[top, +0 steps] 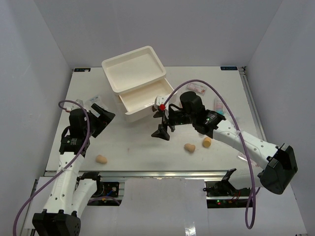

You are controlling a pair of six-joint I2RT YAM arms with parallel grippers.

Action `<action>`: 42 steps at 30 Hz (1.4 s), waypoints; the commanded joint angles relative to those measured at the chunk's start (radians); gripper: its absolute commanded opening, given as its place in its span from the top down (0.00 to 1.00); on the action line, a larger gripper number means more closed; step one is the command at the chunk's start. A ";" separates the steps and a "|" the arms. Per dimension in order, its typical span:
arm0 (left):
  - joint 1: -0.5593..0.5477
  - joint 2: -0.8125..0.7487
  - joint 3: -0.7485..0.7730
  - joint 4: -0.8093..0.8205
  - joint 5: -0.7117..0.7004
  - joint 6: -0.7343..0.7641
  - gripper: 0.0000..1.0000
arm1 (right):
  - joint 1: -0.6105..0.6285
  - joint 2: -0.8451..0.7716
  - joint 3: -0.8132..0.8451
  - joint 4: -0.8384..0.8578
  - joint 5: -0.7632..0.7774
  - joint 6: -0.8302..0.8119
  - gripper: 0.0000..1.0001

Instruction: Organize the makeup

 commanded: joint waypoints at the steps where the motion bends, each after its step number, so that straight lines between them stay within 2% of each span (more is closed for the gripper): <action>1: 0.001 -0.015 0.057 -0.248 -0.174 -0.119 0.07 | -0.007 -0.082 -0.041 -0.104 -0.226 -0.234 0.00; 6: 0.002 -0.013 0.088 -0.421 -0.239 -0.242 0.15 | -0.072 -0.156 -0.110 -0.111 -0.276 -0.260 0.06; 11: 0.001 0.004 0.062 -0.515 -0.296 -0.312 0.28 | -0.205 -0.183 -0.182 -0.055 -0.359 -0.215 0.09; 14: 0.001 0.009 0.023 -0.517 -0.307 -0.317 0.49 | -0.232 -0.187 -0.199 -0.052 -0.371 -0.209 0.12; 15: 0.001 0.015 0.015 -0.520 -0.320 -0.325 0.59 | -0.233 -0.194 -0.205 -0.050 -0.370 -0.207 0.12; 17: 0.001 0.034 -0.010 -0.523 -0.328 -0.335 0.65 | -0.233 -0.205 -0.210 -0.032 -0.359 -0.199 0.12; 19: 0.001 0.069 -0.025 -0.528 -0.323 -0.353 0.64 | -0.233 -0.218 -0.216 -0.024 -0.345 -0.195 0.12; 22: 0.001 0.123 -0.038 -0.540 -0.321 -0.366 0.55 | -0.235 -0.228 -0.226 -0.012 -0.326 -0.186 0.11; 25: 0.001 0.188 -0.046 -0.543 -0.309 -0.366 0.39 | -0.236 -0.226 -0.232 -0.008 -0.325 -0.183 0.11; 29: 0.001 0.221 -0.060 -0.536 -0.320 -0.361 0.33 | -0.236 -0.211 -0.235 -0.009 -0.331 -0.179 0.11; 35: 0.001 0.280 -0.088 -0.526 -0.319 -0.359 0.30 | -0.243 -0.210 -0.235 -0.008 -0.334 -0.172 0.11; 38: 0.002 0.317 -0.118 -0.488 -0.300 -0.359 0.33 | -0.249 -0.214 -0.234 -0.006 -0.334 -0.170 0.11; 42: 0.001 0.362 -0.146 -0.431 -0.276 -0.354 0.42 | -0.265 -0.218 -0.236 -0.005 -0.343 -0.160 0.11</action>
